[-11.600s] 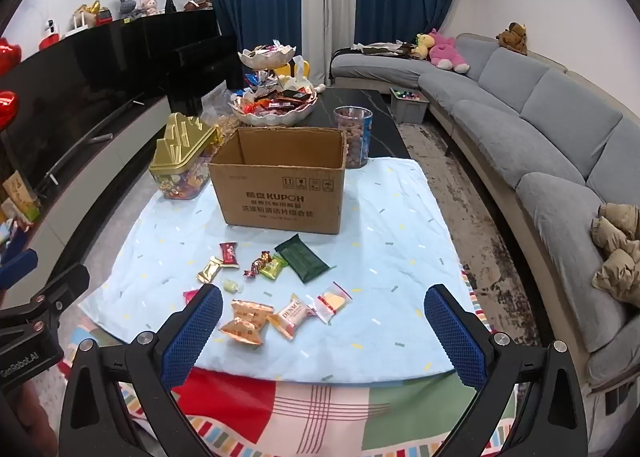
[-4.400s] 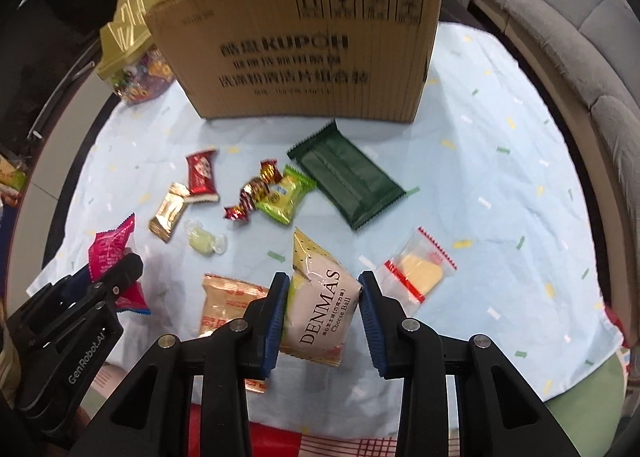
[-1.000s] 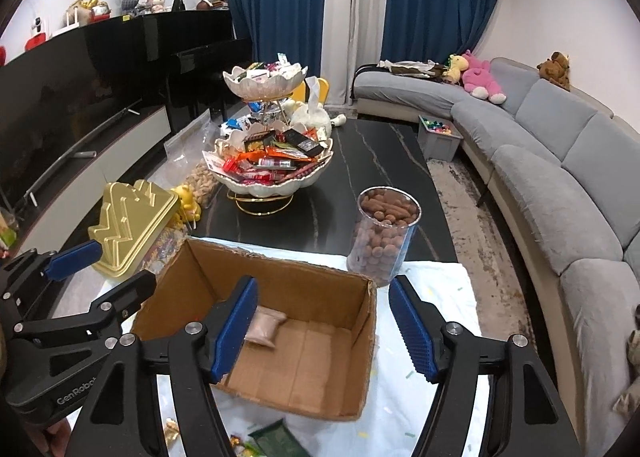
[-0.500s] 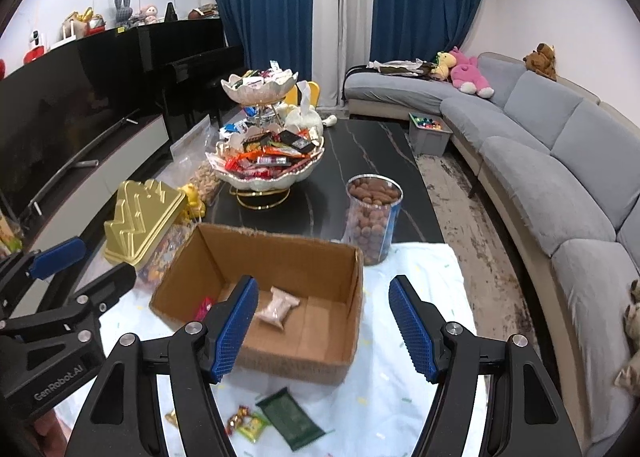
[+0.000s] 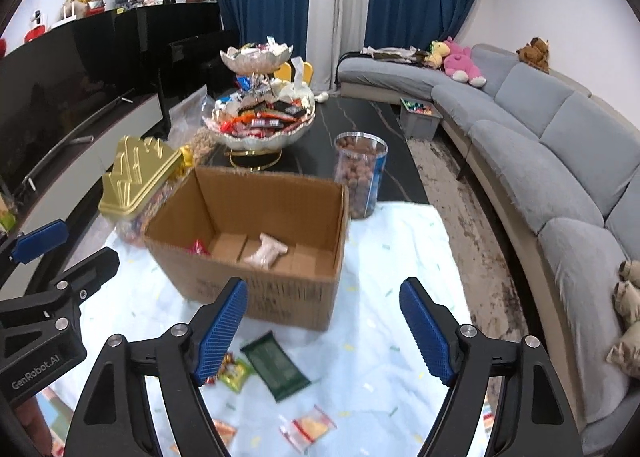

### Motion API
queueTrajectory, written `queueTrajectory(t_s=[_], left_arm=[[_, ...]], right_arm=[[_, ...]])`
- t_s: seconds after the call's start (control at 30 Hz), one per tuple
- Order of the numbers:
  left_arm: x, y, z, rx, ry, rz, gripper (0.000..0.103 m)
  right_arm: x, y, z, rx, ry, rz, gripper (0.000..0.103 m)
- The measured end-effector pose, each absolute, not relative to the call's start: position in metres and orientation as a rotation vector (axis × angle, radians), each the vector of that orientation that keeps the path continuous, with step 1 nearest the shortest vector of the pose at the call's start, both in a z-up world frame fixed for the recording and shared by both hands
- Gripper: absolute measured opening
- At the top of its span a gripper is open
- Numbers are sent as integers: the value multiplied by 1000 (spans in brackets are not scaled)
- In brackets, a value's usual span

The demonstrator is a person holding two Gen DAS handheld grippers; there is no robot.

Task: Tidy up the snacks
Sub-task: 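Withdraw both tools from the box back toward the remaining snacks, then grasp the Fortune biscuit packet with the left tool while the right tool grasps the cheese bag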

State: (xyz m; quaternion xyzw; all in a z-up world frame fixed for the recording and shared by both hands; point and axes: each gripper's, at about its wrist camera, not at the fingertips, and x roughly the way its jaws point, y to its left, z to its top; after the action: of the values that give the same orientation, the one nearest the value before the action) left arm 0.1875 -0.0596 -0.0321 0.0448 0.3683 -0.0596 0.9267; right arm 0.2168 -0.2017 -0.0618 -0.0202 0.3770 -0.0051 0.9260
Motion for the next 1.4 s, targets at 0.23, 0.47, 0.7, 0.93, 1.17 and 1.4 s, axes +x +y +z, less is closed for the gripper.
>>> queueTrajectory(t_s=[0.23, 0.47, 0.7, 0.93, 1.17, 1.4], left_arm=[[161, -64, -53, 98, 758, -123, 71], [138, -68, -76, 95, 775, -127, 71], [120, -66, -100, 74, 800, -128, 71], [105, -66, -127, 76, 832, -141, 72], [100, -74, -150, 91, 879, -156, 74], [101, -81, -172, 98, 934, -161, 74]], right_arm=[[190, -204, -88, -37, 811, -6, 79], [167, -206, -108, -57, 802, -25, 79], [146, -202, -128, -63, 801, -34, 79], [139, -197, -151, -91, 831, -6, 79], [142, -207, -176, -62, 892, -14, 79], [146, -212, -199, -49, 931, -6, 79]])
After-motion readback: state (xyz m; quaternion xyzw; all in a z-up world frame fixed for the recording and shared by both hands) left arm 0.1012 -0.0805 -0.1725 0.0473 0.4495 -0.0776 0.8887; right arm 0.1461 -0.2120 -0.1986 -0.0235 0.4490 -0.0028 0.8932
